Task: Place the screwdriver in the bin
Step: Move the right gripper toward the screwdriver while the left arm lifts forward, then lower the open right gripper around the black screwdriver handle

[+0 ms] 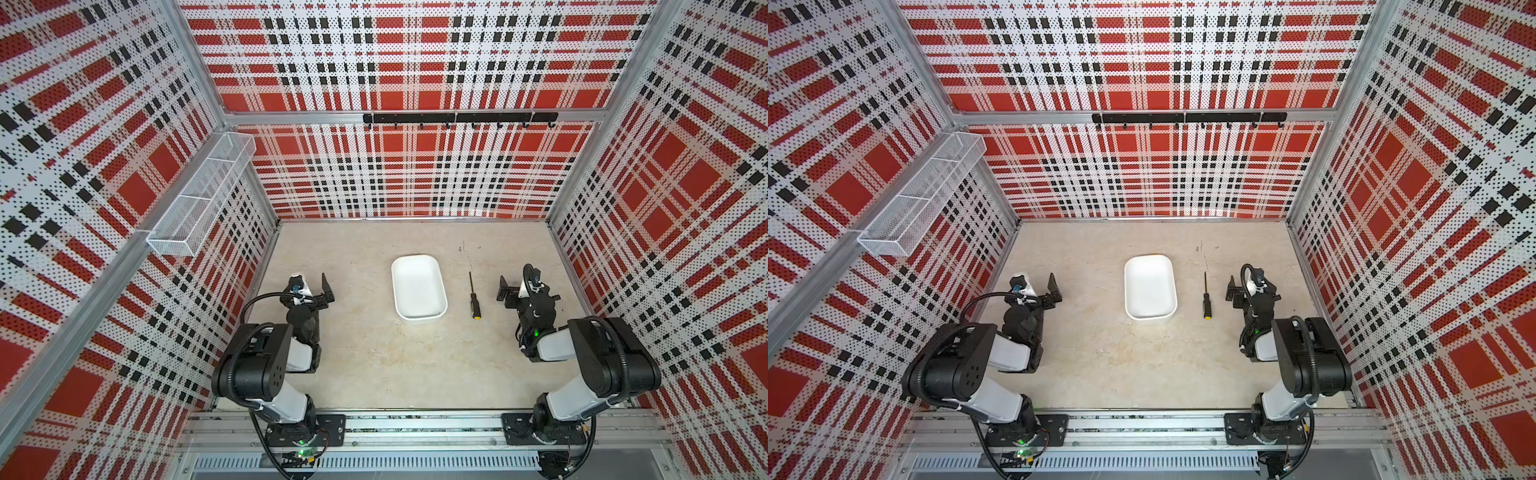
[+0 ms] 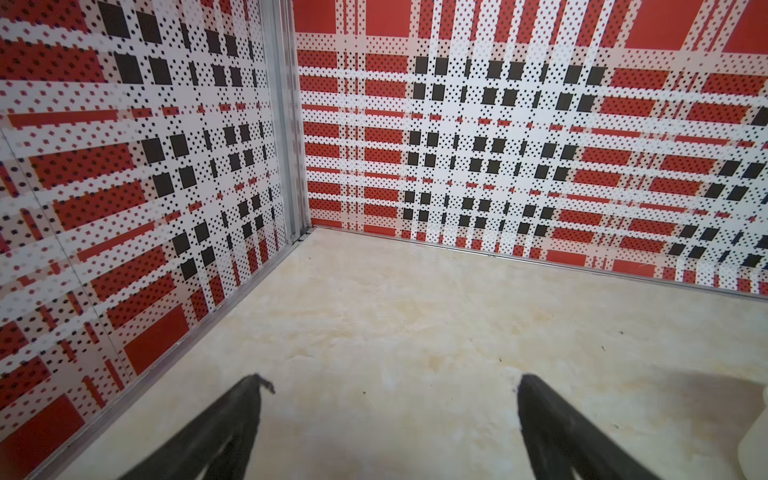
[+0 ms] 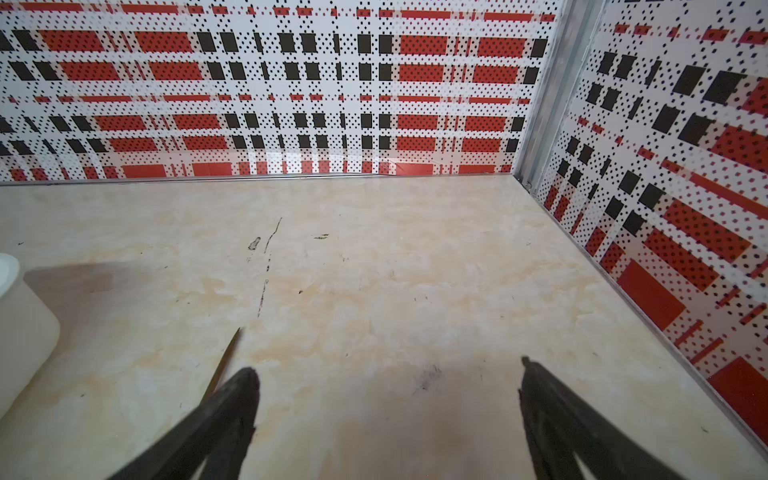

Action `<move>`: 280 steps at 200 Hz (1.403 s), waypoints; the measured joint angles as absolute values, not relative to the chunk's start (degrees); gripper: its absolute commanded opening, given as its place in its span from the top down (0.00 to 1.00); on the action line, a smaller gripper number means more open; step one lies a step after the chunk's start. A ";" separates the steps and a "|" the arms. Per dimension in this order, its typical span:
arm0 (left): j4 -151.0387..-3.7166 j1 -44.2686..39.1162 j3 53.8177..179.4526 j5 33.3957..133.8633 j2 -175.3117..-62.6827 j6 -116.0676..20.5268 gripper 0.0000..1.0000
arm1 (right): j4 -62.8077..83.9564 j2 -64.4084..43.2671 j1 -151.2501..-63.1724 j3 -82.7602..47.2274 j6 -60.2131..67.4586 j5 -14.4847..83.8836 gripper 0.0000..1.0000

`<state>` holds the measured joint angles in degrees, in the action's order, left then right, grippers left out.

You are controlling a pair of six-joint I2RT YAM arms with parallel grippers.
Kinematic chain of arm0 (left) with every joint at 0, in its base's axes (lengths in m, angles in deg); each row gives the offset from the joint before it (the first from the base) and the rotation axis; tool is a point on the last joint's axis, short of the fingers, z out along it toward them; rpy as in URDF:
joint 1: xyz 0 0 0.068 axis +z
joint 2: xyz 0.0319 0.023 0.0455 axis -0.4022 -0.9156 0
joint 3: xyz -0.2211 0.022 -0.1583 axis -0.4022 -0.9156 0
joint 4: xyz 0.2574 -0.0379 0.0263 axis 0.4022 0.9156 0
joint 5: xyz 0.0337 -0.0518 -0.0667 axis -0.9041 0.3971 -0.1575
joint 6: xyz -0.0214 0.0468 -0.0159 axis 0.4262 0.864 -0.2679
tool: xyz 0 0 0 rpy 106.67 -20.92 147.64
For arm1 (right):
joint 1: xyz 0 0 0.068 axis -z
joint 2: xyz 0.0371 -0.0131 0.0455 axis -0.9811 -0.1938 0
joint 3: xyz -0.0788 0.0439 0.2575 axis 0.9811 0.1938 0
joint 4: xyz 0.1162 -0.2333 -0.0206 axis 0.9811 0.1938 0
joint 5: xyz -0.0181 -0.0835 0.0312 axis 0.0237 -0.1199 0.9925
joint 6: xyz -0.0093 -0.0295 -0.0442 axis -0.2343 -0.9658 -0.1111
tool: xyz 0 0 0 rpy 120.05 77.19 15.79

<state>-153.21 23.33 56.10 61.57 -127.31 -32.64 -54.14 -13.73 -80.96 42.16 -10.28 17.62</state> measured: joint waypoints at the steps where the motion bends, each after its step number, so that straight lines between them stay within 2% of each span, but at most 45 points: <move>1: -153.21 23.33 56.10 61.57 -127.31 -32.64 0.02 | -54.14 -13.73 -80.96 42.16 -10.28 17.62 0.00; 60: -153.12 23.37 56.08 64.48 -126.96 -32.36 0.02 | -54.14 -13.71 -80.96 42.16 -10.26 17.55 0.00; 93: -147.74 23.40 56.05 67.32 -119.48 -31.94 0.02 | -49.37 -8.81 -80.96 42.10 -9.80 15.57 0.00; 129: -136.34 23.40 59.49 72.06 -107.94 -33.36 0.02 | -30.01 4.44 -80.96 34.47 -6.68 15.92 0.00; 152: -130.43 22.87 62.68 76.98 -105.74 -35.48 0.02 | -14.75 7.65 -80.96 24.72 -3.62 20.55 0.00; 186: -123.44 20.10 63.22 81.26 -105.26 -38.32 0.02 | 7.46 4.89 -81.44 12.72 -0.25 28.50 0.02; 218: -116.73 18.98 64.21 83.82 -105.50 -40.75 0.02 | 22.58 -1.55 -83.69 7.67 1.91 33.64 0.04; 280: -103.20 16.23 70.98 87.43 -108.01 -46.08 0.02 | 33.40 -9.44 -88.87 6.78 5.23 35.19 0.10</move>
<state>-103.20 16.23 70.98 87.43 -108.01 -46.08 33.40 -9.44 -88.87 6.78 5.23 35.19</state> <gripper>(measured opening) 0.981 0.915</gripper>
